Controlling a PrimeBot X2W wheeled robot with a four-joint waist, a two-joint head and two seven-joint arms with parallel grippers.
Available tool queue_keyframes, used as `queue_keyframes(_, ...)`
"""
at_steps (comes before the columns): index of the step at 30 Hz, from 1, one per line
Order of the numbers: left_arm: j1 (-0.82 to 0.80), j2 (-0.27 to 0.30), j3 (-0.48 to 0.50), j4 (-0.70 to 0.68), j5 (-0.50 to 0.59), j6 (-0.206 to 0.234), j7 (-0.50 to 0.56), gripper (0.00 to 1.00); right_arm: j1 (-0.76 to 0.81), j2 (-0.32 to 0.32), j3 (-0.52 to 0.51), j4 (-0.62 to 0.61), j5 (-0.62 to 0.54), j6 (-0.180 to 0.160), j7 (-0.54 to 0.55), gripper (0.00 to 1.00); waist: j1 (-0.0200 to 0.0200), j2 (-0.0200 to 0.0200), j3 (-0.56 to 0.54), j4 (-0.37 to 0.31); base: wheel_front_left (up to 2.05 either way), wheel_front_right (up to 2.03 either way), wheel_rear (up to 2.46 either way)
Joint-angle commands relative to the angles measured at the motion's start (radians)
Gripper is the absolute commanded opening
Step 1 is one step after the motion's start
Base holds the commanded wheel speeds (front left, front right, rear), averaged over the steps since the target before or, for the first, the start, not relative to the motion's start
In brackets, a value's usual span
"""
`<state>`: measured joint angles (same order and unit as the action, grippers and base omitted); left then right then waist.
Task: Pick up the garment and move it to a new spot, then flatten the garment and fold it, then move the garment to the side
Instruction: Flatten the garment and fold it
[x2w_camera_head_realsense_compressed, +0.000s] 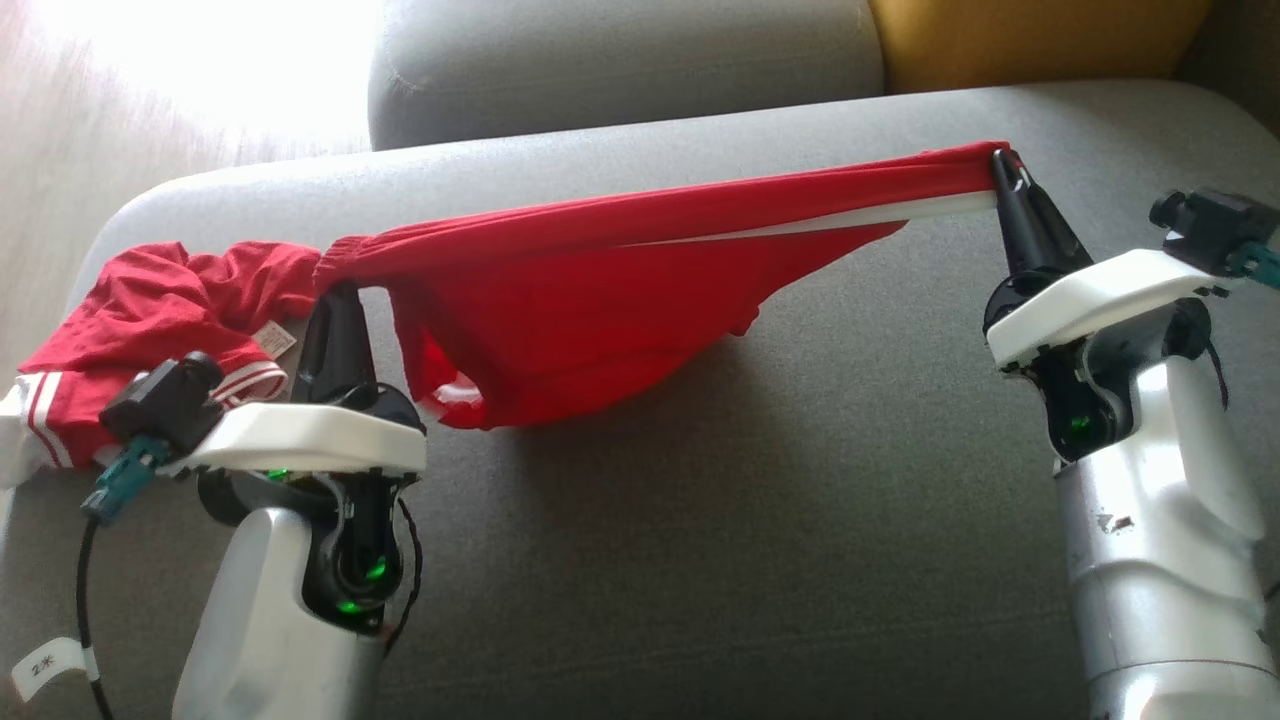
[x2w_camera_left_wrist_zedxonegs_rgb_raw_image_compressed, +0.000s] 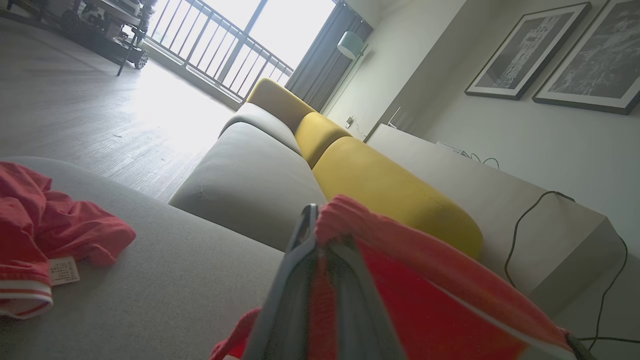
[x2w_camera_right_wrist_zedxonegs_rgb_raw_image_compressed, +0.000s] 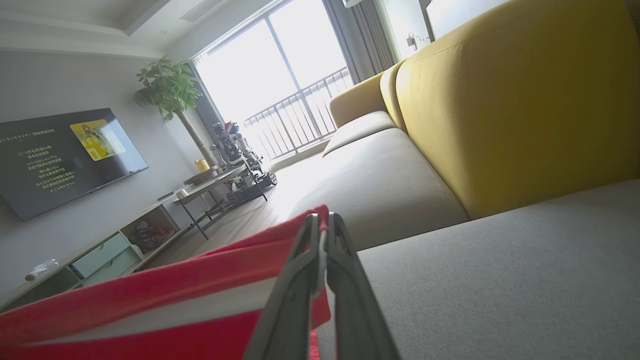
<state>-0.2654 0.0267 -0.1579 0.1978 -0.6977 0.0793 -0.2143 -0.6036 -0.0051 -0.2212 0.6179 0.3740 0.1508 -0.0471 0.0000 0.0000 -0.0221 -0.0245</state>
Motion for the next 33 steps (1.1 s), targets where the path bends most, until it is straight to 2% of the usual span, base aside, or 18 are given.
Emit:
queue_keyframes(1, -0.022, 0.053, 0.108, -0.026, -0.005, 0.029, -0.04, 0.0, -0.027, -0.045, -0.051, -0.047, 0.013, -0.02, -0.019, 0.0, 0.0, 0.0, 0.006, -0.004, 0.0, 0.0, 0.0)
queue_keyframes(11, -0.187, 0.104, 0.062, -0.051, 0.03, 0.015, 0.035, 0.0, -0.139, -0.045, -0.083, -0.125, -0.037, -0.02, 0.032, 0.0, 0.0, 0.0, 0.131, -0.011, 0.0, 0.0, 0.0)
queue_keyframes(17, -0.474, 0.144, 0.049, -0.042, 0.014, 0.011, 0.178, 0.0, -0.343, -0.045, -0.074, -0.177, -0.095, -0.02, 0.116, 0.0, 0.0, 0.0, 0.304, -0.008, 0.0, 0.0, 0.0)
queue_keyframes(21, -0.74, 0.185, 0.032, 0.058, 0.032, 0.004, 0.264, 0.0, -0.552, -0.045, -0.074, -0.115, -0.129, -0.02, 0.144, 0.0, 0.0, 0.0, 0.422, -0.012, 0.0, 0.0, 0.0)
queue_keyframes(26, -1.077, 0.184, 0.021, 0.243, 0.054, 0.008, 0.292, 0.0, -0.823, -0.045, -0.085, 0.031, -0.191, -0.02, 0.064, 0.0, 0.0, 0.0, 0.549, -0.018, 0.0, 0.0, 0.0)
queue_keyframes(29, -1.241, 0.177, 0.009, 0.344, 0.085, -0.001, 0.239, 0.0, -0.955, -0.045, -0.131, 0.11, -0.24, -0.02, -0.057, 0.0, 0.0, 0.0, 0.605, -0.018, 0.0, 0.0, 0.0)
queue_keyframes(33, -1.359, 0.159, -0.019, 0.454, 0.129, -0.026, 0.132, 0.0, -1.063, -0.045, -0.208, 0.207, -0.283, -0.02, -0.185, 0.0, 0.0, 0.0, 0.644, -0.017, 0.0, 0.0, 0.0)
